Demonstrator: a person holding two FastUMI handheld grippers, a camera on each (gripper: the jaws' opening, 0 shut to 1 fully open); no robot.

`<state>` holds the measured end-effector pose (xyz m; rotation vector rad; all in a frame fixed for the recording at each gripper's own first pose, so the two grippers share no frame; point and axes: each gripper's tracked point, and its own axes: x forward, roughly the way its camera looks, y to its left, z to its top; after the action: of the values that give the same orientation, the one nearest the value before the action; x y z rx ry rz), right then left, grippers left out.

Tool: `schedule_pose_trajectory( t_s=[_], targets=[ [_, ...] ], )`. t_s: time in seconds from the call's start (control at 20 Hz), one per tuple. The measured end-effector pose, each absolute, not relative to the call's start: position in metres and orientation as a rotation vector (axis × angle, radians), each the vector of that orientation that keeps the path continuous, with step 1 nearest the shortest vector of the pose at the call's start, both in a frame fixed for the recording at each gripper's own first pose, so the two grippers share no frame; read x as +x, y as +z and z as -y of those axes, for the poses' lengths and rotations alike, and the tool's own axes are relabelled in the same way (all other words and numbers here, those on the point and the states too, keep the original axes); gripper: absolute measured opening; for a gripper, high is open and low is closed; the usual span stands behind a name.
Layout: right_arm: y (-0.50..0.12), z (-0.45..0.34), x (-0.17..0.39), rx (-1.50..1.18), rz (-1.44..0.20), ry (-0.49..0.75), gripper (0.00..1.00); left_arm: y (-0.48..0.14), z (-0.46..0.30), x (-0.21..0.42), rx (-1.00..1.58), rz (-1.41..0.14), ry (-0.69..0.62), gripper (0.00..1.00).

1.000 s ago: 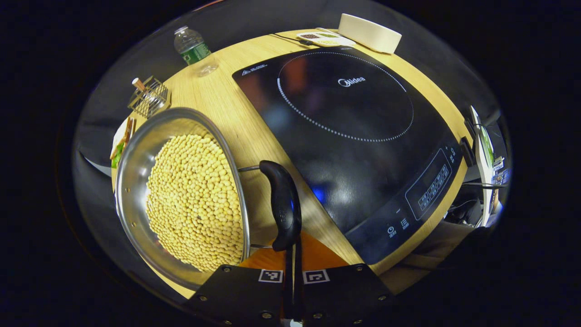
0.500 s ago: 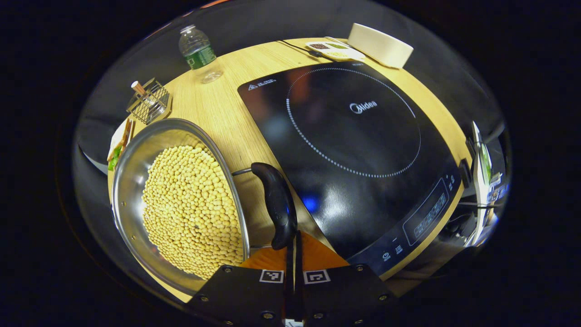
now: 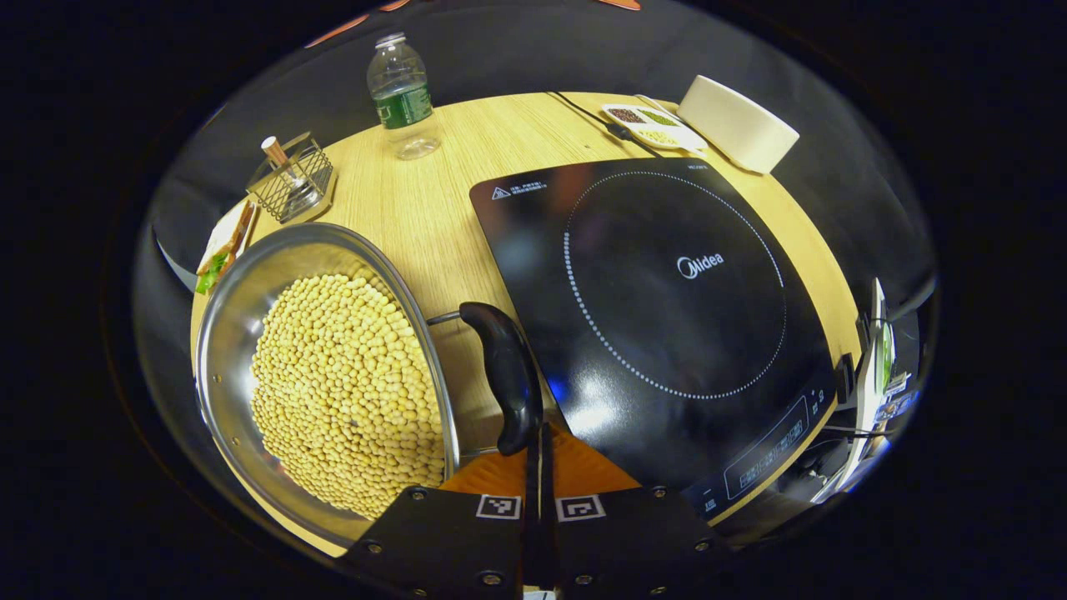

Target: First push the handle of the pot to place it horizontally, then grasp the pot with both hands and set it on the induction cooktop.

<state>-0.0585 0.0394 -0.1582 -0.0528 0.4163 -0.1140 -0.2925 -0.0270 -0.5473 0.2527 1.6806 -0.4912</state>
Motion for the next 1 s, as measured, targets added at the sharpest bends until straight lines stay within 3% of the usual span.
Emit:
schedule_pose_trajectory(
  t_s=[0.55, 1.0],
  targets=[
    [-0.197, -0.093, -0.062, -0.02, -0.511, -0.012, 0.94, -0.558, 0.033, -0.268, 0.154, -1.626, -0.467, 0.01],
    [-0.249, -0.193, -0.065, 0.021, -0.627, 0.171, 0.95, -0.493, -0.01, -0.242, 0.006, -1.469, -0.439, 0.01]
  ],
)
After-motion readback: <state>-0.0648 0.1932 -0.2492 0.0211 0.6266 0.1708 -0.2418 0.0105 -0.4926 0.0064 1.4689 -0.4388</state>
